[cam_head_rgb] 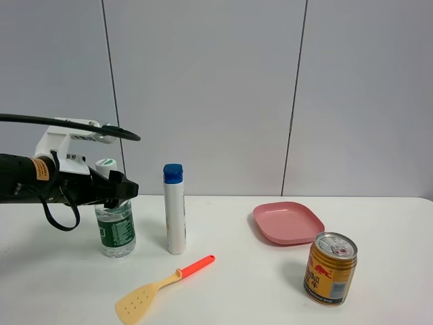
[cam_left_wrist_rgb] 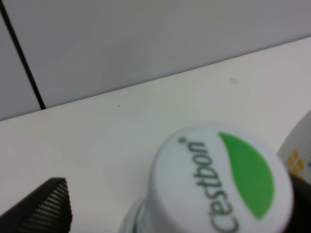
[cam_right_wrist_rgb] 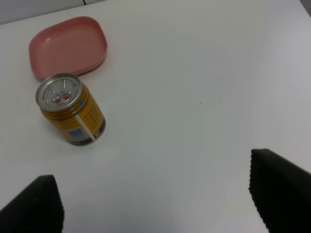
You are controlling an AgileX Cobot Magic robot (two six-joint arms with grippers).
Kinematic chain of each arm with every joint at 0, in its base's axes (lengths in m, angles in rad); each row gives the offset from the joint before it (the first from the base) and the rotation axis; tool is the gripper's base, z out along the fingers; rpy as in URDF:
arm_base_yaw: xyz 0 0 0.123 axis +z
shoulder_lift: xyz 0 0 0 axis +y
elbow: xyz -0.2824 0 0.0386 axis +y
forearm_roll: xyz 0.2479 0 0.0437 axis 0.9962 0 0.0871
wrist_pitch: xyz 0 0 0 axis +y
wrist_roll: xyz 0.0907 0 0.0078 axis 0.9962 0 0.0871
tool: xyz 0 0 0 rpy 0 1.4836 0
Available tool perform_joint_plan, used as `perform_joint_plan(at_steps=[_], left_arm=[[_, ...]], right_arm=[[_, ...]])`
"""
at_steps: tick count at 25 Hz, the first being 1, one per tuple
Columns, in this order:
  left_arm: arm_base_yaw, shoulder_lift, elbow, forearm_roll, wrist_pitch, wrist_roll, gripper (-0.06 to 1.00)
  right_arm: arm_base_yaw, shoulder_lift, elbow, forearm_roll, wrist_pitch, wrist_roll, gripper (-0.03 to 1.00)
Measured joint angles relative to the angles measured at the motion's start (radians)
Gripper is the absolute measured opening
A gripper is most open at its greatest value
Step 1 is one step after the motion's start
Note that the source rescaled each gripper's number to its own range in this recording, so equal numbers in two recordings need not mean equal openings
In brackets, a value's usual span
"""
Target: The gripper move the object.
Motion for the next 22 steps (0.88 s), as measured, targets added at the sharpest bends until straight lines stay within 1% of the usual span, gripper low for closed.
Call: perform_joint_plan(at_steps=[4, 9, 12, 16, 18, 20, 22], left_arm=[[0.0, -0.063, 0.001, 0.019, 0.1, -0.061, 0.76], [0.0, -0.152, 0.001, 0.096, 0.274, -0.178, 0.77], [0.0, -0.212, 0.001, 0.111, 0.377, -0.221, 0.77], [0.0, -0.306, 0.001, 0.114, 0.511, -0.229, 0.77], [0.0, -0.354, 0.001, 0.1, 0.577, -0.229, 0.77], [0.0, -0.404, 0.001, 0.063, 0.659, -0.213, 0.77], [0.0, -0.446, 0.001, 0.013, 0.746, -0.165, 0.77]], right_arm=[[0.0, 0.0, 0.0, 0.0, 0.0, 0.0, 1.0], [0.0, 0.0, 0.0, 0.0, 0.0, 0.0, 1.0], [0.0, 0.0, 0.0, 0.0, 0.0, 0.0, 1.0], [0.0, 0.0, 0.0, 0.0, 0.0, 0.0, 1.0], [0.0, 0.0, 0.0, 0.0, 0.0, 0.0, 1.0], [0.0, 0.0, 0.0, 0.0, 0.0, 0.0, 1.0], [0.0, 0.0, 0.0, 0.0, 0.0, 0.0, 1.0]])
